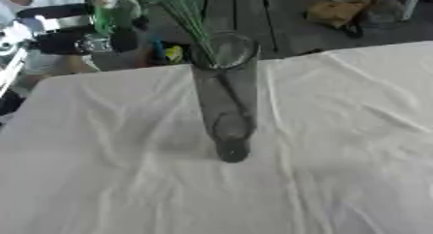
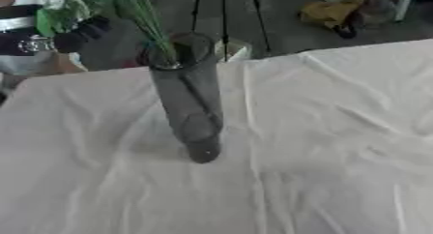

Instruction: Arrange flowers into the vase.

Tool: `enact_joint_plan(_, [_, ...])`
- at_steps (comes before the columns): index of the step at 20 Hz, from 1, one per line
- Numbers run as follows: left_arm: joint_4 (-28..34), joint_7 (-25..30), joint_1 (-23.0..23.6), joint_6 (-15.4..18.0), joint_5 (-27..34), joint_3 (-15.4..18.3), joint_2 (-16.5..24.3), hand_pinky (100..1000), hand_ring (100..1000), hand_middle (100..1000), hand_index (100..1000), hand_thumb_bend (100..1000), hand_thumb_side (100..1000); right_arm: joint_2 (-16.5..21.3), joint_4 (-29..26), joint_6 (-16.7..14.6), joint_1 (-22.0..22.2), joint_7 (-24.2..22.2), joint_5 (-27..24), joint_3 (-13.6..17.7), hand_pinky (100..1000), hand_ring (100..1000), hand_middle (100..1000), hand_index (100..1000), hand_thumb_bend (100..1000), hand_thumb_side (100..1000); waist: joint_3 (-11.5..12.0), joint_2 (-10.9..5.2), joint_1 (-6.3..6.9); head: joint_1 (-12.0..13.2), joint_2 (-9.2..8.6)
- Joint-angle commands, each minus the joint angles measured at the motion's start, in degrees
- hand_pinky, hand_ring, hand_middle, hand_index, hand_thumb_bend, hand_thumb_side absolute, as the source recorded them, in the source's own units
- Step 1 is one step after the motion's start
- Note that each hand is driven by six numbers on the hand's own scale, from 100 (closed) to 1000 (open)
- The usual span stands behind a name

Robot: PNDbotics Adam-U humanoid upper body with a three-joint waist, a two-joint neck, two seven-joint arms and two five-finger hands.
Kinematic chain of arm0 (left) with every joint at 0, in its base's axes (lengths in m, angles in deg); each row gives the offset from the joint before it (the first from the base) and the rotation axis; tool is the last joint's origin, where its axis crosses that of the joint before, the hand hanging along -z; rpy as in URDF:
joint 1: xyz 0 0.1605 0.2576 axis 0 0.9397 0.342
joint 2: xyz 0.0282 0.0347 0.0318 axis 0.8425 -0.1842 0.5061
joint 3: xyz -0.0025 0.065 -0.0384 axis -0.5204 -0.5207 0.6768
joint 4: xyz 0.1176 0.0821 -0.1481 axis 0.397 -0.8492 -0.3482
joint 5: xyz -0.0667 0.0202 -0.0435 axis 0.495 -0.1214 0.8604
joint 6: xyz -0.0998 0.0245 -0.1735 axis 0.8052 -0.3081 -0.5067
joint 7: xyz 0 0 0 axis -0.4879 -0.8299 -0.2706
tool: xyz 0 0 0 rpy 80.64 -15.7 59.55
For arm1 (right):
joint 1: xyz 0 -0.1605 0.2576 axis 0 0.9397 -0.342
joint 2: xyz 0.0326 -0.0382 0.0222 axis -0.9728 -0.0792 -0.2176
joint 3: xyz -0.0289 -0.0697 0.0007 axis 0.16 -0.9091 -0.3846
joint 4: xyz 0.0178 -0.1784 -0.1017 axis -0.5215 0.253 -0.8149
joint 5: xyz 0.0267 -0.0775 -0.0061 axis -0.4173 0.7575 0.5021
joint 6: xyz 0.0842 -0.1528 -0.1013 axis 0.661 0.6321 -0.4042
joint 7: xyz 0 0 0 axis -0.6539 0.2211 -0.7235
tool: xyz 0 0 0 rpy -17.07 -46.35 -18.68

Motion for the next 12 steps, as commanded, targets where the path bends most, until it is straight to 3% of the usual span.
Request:
enact_joint_plan(1, [0.2,1.0,-1.3,0.0,-0.6,-0.1,1.2,899,915,928,1000,609,1000,0.6,-1.1,0.3,-0.5,0.0,-0.2,0.3,646,485,443,681,100,977,0.1,-2.15,-0.24,0.3,-0.12])
enact_joint_plan(7, [0.2,3.7,-1.4,0.9,-3.2,0.0,1.3,909,922,934,1000,391,947,0.5,-1.1,0.6,-0.5,-0.1,-0.1,0.2,647,485,442,681,100,978,0.2,-2.13,-0.02,0.3,-0.14])
enact_joint_plan(12, [0.0,3.2,-1.1,1.2,-4.6,0.1,1.2,908,921,933,1000,399,944,0.5,-1.1,0.7,-0.6,-0.3,-0.1,0.1,648,485,442,681,100,979,0.2,-1.97,0.05,0.4,-0.25])
